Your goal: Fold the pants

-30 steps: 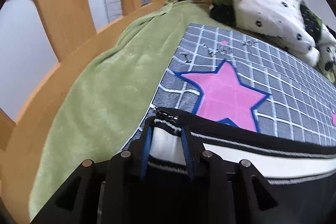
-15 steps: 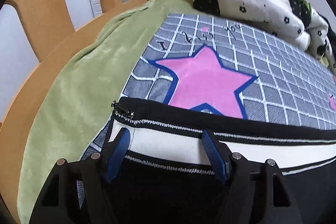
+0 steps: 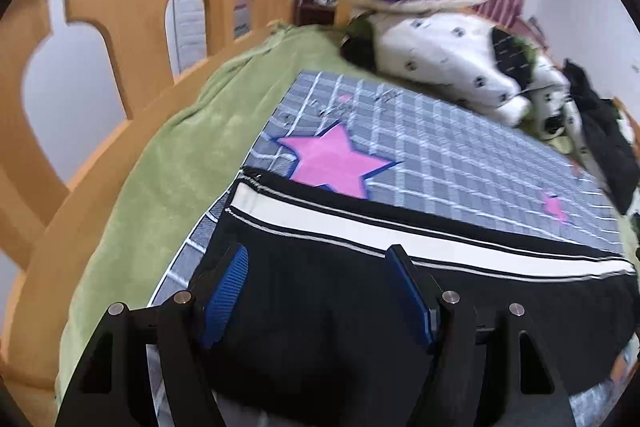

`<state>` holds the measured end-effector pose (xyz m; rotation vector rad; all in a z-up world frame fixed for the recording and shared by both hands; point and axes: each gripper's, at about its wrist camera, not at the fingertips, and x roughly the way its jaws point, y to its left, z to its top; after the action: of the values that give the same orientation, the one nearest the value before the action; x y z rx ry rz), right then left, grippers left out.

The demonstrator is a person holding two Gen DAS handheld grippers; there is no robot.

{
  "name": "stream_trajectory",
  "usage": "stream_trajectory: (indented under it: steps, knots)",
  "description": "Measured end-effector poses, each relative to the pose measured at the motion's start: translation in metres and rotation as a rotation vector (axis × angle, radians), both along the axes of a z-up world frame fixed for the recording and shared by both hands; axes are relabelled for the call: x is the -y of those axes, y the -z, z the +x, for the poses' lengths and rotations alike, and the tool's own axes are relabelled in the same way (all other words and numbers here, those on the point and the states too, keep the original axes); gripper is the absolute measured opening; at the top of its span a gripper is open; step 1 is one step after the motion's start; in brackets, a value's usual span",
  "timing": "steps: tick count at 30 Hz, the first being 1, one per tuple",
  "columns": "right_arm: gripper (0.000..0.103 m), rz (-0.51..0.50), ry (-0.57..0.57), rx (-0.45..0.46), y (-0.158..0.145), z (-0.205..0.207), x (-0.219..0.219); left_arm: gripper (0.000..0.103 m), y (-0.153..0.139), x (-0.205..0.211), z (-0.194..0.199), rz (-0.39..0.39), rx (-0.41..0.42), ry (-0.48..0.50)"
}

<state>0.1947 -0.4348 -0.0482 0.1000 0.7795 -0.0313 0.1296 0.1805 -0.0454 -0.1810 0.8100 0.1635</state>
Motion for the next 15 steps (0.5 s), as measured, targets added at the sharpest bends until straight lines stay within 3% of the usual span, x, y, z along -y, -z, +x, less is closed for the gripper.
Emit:
stream_trajectory:
  steps: [3,7,9,12,15]
  knots:
    - [0.045,-0.021,-0.020,0.069,-0.040,-0.039,-0.024,0.069,-0.036,0.016,-0.031,-0.042,0.070,0.010]
    - [0.046,-0.028,-0.039,0.138,-0.086,-0.077,-0.058,0.069,-0.075,0.032,-0.056,-0.080,0.093,0.055]
    - [0.049,-0.010,-0.071,0.104,-0.104,-0.086,-0.075,0.069,-0.094,0.042,-0.070,-0.050,0.112,0.065]
    - [0.051,0.094,-0.113,0.097,-0.127,-0.106,-0.091,0.069,-0.117,0.055,-0.087,0.016,0.145,0.089]
    - [0.064,0.103,-0.126,0.107,-0.132,-0.119,-0.103,0.069,-0.116,0.057,-0.100,0.014,0.155,0.092]
